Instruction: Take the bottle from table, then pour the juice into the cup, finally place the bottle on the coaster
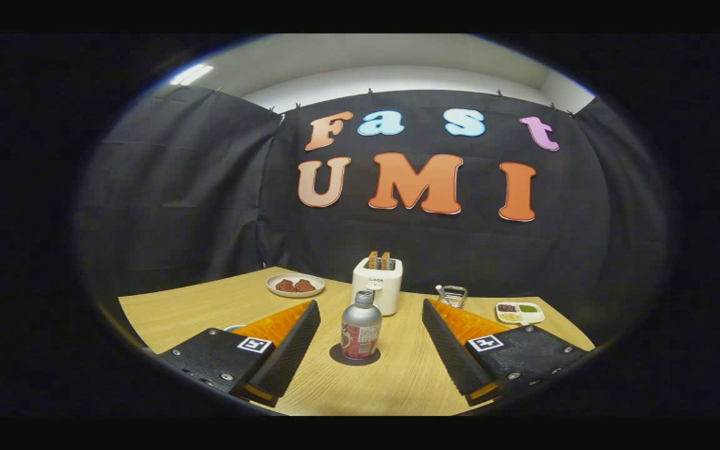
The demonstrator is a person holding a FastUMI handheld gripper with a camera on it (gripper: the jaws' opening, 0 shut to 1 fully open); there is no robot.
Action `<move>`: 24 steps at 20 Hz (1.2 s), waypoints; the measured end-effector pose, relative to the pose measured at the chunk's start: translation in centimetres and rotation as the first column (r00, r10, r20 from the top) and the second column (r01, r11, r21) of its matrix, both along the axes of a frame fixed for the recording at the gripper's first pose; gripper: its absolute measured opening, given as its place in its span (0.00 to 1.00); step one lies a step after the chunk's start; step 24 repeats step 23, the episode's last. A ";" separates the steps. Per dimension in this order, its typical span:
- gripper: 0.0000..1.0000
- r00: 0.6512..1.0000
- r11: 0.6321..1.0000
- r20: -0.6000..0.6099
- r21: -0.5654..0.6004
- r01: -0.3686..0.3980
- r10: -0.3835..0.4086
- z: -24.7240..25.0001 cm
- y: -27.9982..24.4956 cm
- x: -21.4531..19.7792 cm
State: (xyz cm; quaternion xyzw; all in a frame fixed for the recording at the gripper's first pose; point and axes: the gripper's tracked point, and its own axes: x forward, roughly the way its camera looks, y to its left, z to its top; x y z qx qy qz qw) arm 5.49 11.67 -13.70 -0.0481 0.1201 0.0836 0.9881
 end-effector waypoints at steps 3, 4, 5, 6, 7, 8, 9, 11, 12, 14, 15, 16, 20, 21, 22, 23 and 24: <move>0.98 0.999 1.000 0.037 0.025 0.008 -0.008 2.6 -0.9 -2.6; 0.98 0.998 0.999 0.052 0.029 0.019 -0.020 3.3 -1.6 -3.3; 0.98 0.997 0.999 0.064 0.028 0.039 -0.040 4.0 -2.3 -3.9; 0.98 0.995 0.998 0.078 0.024 0.056 -0.057 4.7 -2.9 -4.5; 0.98 0.993 0.997 0.088 0.006 0.077 -0.077 5.2 -3.8 -5.1; 0.98 0.989 0.995 0.105 -0.019 0.103 -0.100 5.7 -4.9 -5.8; 0.98 0.984 0.990 0.126 -0.043 0.135 -0.129 6.2 -5.9 -6.6; 0.98 0.978 0.986 0.146 -0.053 0.160 -0.151 6.8 -6.7 -8.0; 0.98 0.977 0.986 0.146 -0.047 0.163 -0.155 7.0 -6.9 -8.5; 0.98 0.976 0.985 0.144 -0.028 0.169 -0.163 6.9 -7.3 -9.1; 0.98 0.974 0.984 0.150 -0.015 0.175 -0.171 7.0 -7.6 -9.4; 0.98 0.971 0.983 0.161 0.001 0.181 -0.179 7.3 -8.0 -9.8; 0.98 0.962 0.979 0.181 0.023 0.203 -0.203 7.0 -9.2 -10.5; 0.98 0.958 0.976 0.187 0.025 0.215 -0.216 7.2 -9.6 -10.6; 0.98 0.954 0.973 0.191 0.033 0.229 -0.231 7.4 -10.1 -10.7; 0.98 0.952 0.971 0.191 0.045 0.234 -0.238 7.5 -10.4 -10.8; 0.98 0.952 0.971 0.191 0.045 0.234 -0.238 7.5 -10.4 -10.8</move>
